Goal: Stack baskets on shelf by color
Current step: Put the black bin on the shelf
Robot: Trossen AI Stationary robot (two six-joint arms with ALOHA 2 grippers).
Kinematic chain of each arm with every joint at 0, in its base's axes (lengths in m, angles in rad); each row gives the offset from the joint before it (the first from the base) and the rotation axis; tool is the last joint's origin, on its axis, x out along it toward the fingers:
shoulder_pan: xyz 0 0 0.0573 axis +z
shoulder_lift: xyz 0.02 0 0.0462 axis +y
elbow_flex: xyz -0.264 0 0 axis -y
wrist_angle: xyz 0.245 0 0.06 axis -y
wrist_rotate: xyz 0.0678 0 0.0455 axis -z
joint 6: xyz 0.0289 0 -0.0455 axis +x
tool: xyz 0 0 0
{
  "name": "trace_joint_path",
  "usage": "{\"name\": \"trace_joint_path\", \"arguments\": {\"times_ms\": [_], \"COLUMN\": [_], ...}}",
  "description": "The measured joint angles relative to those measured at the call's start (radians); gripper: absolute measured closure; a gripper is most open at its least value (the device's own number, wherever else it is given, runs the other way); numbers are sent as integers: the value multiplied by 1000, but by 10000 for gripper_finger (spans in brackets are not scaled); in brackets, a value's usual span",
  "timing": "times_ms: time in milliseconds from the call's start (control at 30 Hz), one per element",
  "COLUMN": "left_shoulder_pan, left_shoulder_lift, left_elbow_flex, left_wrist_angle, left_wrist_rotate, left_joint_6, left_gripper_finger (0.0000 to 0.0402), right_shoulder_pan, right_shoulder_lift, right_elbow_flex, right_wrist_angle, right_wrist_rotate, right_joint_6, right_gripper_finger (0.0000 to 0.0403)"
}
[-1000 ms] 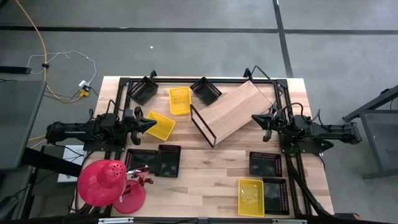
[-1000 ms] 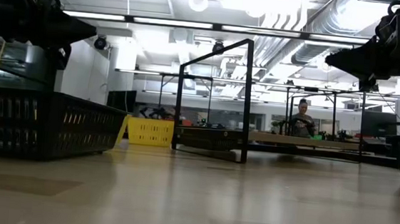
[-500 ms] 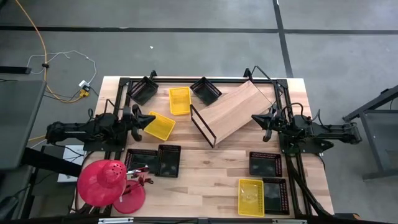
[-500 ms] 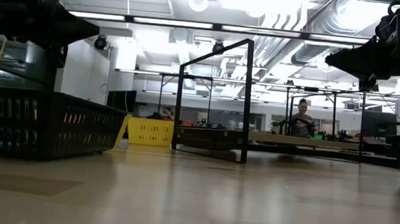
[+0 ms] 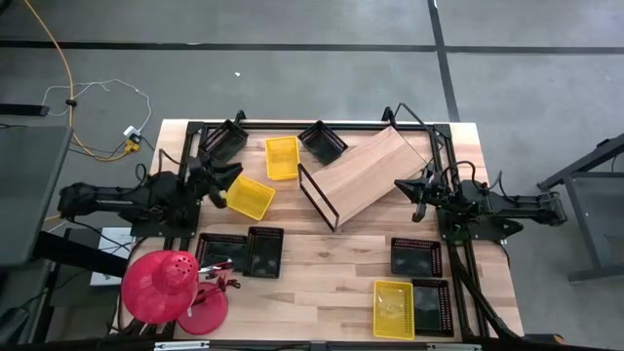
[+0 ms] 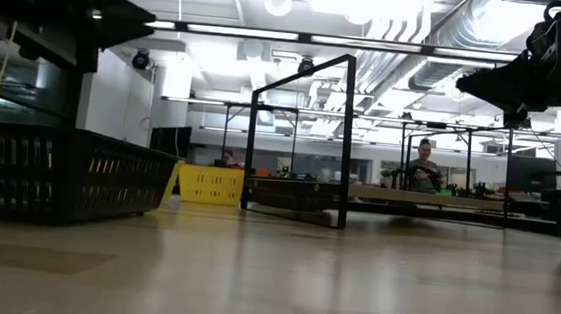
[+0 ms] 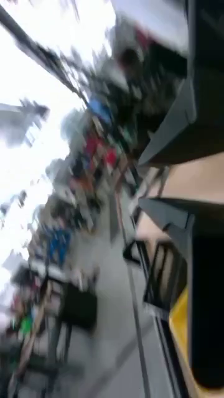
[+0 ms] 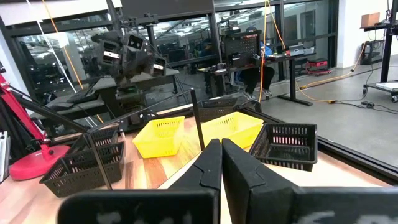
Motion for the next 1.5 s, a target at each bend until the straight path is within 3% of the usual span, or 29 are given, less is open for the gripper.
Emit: {"name": "trace_joint_path", "arguments": {"times_ms": [133, 267, 400, 567, 733, 933, 1233, 1500], "left_shoulder_pan": [41, 123, 209, 261, 294, 362, 404, 378], "left_shoulder_lift": [187, 354, 479, 570, 601, 621, 626, 625], "left_elbow_flex": [179, 347, 450, 496, 504, 503, 396, 247], "left_wrist_angle": [-211, -496, -667, -706, -712, -787, -854, -880], "left_wrist_rotate": [-86, -81, 0, 140, 80, -47, -117, -287], "left_joint_6": [49, 42, -9, -13, -18, -146, -492, -889], "left_gripper_finger": [242, 200, 178, 172, 174, 174, 174, 174], "right_shoulder_pan": [0, 0, 0, 0, 0, 0, 0, 0], "right_shoulder_lift": [0, 0, 0, 0, 0, 0, 0, 0], "right_elbow_flex": [0, 0, 0, 0, 0, 0, 0, 0], "right_wrist_angle": [0, 0, 0, 0, 0, 0, 0, 0], "right_wrist_rotate": [0, 0, 0, 0, 0, 0, 0, 0], "right_joint_6": [0, 0, 0, 0, 0, 0, 0, 0], "right_gripper_finger": [402, 402, 402, 402, 402, 402, 402, 402]}}
